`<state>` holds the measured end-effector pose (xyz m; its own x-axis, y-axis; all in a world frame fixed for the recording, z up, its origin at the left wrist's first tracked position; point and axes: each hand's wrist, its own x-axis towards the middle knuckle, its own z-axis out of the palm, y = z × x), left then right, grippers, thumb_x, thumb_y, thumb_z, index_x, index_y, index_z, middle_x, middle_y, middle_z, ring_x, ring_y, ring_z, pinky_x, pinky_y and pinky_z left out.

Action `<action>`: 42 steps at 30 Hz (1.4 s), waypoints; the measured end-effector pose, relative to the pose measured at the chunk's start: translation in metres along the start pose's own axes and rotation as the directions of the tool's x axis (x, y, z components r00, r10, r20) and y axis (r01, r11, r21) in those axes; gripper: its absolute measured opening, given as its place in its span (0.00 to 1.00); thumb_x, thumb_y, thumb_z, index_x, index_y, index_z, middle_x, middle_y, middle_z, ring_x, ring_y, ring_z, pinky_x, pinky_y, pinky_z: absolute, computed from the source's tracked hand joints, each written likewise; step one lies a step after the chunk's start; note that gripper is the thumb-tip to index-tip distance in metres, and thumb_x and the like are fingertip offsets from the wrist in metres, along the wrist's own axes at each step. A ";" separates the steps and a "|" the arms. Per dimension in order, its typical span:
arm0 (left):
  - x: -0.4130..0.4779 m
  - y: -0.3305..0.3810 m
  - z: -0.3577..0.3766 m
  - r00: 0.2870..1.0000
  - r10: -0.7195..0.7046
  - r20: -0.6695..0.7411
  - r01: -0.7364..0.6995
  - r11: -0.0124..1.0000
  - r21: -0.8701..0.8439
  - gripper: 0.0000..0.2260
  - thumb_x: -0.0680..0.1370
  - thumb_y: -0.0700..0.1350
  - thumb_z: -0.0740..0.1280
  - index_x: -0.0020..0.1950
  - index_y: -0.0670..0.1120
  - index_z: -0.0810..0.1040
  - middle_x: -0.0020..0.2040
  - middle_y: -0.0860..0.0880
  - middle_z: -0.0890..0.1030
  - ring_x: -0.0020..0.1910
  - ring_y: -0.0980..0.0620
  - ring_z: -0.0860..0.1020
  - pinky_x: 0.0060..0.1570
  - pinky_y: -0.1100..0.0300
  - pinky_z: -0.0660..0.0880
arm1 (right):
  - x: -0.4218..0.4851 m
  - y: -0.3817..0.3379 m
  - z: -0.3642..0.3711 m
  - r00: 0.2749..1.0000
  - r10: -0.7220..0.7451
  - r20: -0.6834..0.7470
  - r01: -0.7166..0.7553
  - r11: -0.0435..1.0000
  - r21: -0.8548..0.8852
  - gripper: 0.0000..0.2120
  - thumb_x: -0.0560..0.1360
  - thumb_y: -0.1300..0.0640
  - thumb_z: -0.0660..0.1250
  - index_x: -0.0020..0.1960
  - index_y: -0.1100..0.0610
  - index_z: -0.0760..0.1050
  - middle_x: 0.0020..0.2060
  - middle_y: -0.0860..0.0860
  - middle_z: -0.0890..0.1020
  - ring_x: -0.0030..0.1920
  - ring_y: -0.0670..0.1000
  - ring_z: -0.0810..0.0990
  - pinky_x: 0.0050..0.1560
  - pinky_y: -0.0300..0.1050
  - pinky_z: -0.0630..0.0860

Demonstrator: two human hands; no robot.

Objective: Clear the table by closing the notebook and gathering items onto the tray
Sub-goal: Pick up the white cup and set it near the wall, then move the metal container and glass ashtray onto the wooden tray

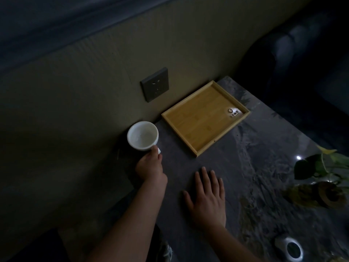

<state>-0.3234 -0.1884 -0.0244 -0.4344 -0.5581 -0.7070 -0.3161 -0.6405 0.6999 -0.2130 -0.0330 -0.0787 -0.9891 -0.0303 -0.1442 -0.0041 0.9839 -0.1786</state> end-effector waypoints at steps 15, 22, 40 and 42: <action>0.000 -0.007 -0.016 0.989 0.111 0.095 -0.127 0.974 0.185 0.05 0.74 0.47 0.73 0.49 0.49 0.83 0.49 0.50 0.85 0.49 0.55 0.82 0.47 0.57 0.79 | 0.000 -0.001 -0.004 1.000 0.003 0.013 -0.003 1.000 0.026 0.37 0.78 0.30 0.47 0.79 0.51 0.56 0.80 0.50 0.53 0.80 0.54 0.42 0.77 0.58 0.42; -0.026 -0.034 -0.061 0.770 0.256 0.584 -0.634 0.409 0.657 0.11 0.72 0.40 0.72 0.53 0.47 0.79 0.54 0.47 0.79 0.49 0.50 0.79 0.47 0.57 0.75 | 0.003 -0.001 -0.015 0.997 -0.025 0.078 0.015 0.993 0.120 0.35 0.79 0.31 0.45 0.80 0.47 0.51 0.80 0.47 0.46 0.79 0.53 0.39 0.77 0.55 0.34; -0.146 -0.114 -0.035 -0.069 -0.291 0.954 -0.986 -0.126 -0.110 0.16 0.68 0.40 0.75 0.55 0.47 0.81 0.51 0.47 0.79 0.51 0.44 0.79 0.50 0.51 0.76 | -0.194 0.132 -0.085 0.624 0.775 -0.103 -0.561 0.535 0.632 0.11 0.75 0.54 0.70 0.57 0.51 0.81 0.50 0.47 0.82 0.53 0.49 0.77 0.52 0.43 0.74; -0.160 -0.130 -0.029 -0.074 -0.336 0.939 -0.984 -0.129 -0.123 0.17 0.69 0.43 0.74 0.57 0.48 0.80 0.53 0.48 0.79 0.53 0.45 0.78 0.52 0.51 0.76 | -0.214 0.153 -0.086 0.561 0.826 -0.062 -0.598 0.456 0.659 0.11 0.75 0.55 0.71 0.57 0.51 0.81 0.49 0.46 0.82 0.51 0.48 0.79 0.52 0.46 0.77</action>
<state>-0.1879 -0.0314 -0.0048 -0.6535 0.7519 -0.0876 0.5722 0.5664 0.5932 -0.0147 0.1387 0.0083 -0.5673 0.8062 -0.1681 0.6869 0.3506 -0.6366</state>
